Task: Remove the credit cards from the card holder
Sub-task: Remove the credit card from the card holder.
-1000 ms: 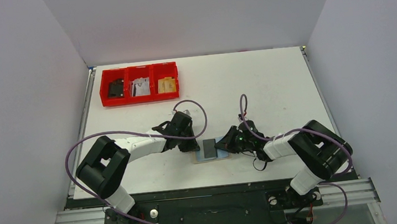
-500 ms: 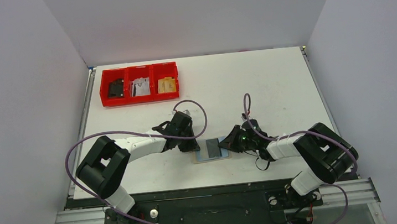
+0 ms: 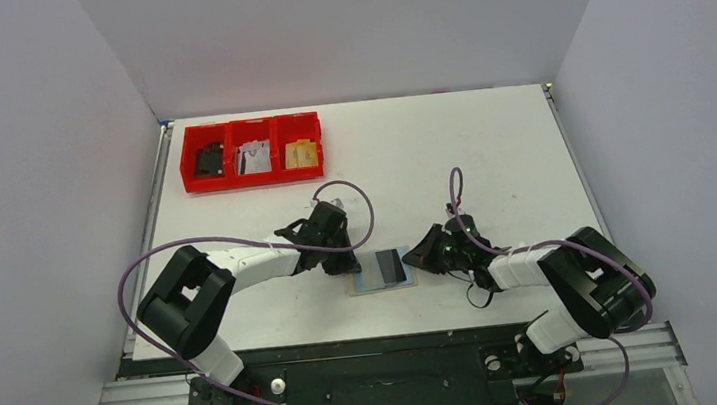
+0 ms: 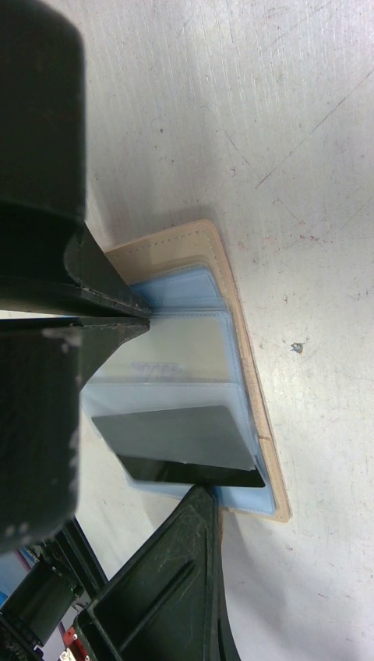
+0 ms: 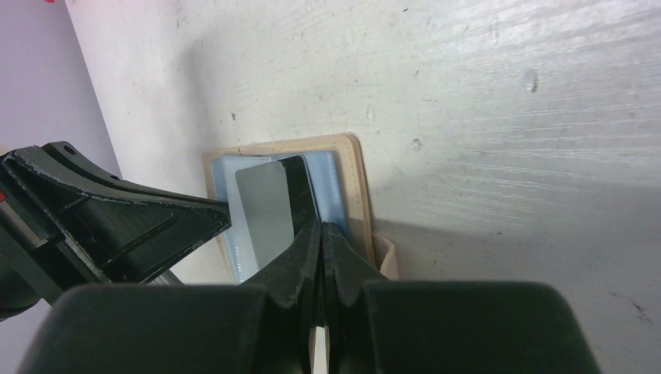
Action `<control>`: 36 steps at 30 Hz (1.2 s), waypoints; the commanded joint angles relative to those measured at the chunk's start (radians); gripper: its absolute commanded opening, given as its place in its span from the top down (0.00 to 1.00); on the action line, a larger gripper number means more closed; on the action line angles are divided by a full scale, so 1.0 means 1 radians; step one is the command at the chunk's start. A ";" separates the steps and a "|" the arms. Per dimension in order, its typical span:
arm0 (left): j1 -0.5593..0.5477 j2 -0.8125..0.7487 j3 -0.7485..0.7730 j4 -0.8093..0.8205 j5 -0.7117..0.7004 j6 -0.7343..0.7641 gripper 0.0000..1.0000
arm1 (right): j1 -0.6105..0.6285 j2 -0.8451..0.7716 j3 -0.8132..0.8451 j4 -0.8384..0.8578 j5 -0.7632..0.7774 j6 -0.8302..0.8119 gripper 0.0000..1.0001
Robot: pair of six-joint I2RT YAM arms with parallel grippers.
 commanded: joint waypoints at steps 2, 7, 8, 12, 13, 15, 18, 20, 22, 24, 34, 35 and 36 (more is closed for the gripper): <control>0.011 0.041 -0.032 -0.089 -0.074 0.023 1.00 | -0.021 -0.025 -0.023 -0.053 0.050 -0.049 1.00; 0.011 0.042 -0.027 -0.089 -0.075 0.024 1.00 | -0.025 -0.038 -0.020 -0.062 0.044 -0.057 1.00; 0.011 0.042 -0.026 -0.089 -0.074 0.025 1.00 | -0.025 -0.040 -0.020 -0.056 0.033 -0.061 1.00; 0.011 0.046 -0.021 -0.091 -0.074 0.029 1.00 | -0.024 -0.049 -0.013 -0.047 -0.007 -0.073 0.88; 0.010 0.045 -0.020 -0.090 -0.071 0.029 1.00 | -0.020 -0.062 -0.008 -0.052 -0.009 -0.076 0.86; 0.008 0.037 -0.016 -0.088 -0.066 0.036 1.00 | -0.014 -0.080 0.002 -0.076 -0.007 -0.090 0.83; 0.001 0.008 0.005 -0.102 -0.065 0.056 1.00 | -0.002 -0.093 0.021 -0.120 -0.005 -0.113 0.82; -0.003 -0.018 0.034 -0.125 -0.071 0.072 1.00 | 0.008 -0.094 0.032 -0.136 0.000 -0.121 0.82; -0.004 -0.045 0.067 -0.150 -0.074 0.089 0.98 | 0.019 -0.089 0.040 -0.140 0.003 -0.122 0.82; -0.008 -0.070 0.100 -0.173 -0.075 0.102 0.96 | 0.029 -0.089 0.048 -0.142 0.008 -0.120 0.82; -0.044 -0.119 0.171 -0.178 -0.015 0.139 0.88 | 0.067 -0.142 0.088 -0.218 0.071 -0.119 0.82; -0.050 -0.114 0.170 -0.168 -0.008 0.140 0.88 | 0.069 -0.145 0.091 -0.227 0.072 -0.120 0.82; -0.053 -0.102 0.173 -0.166 0.003 0.140 0.88 | 0.072 -0.150 0.097 -0.231 0.076 -0.121 0.82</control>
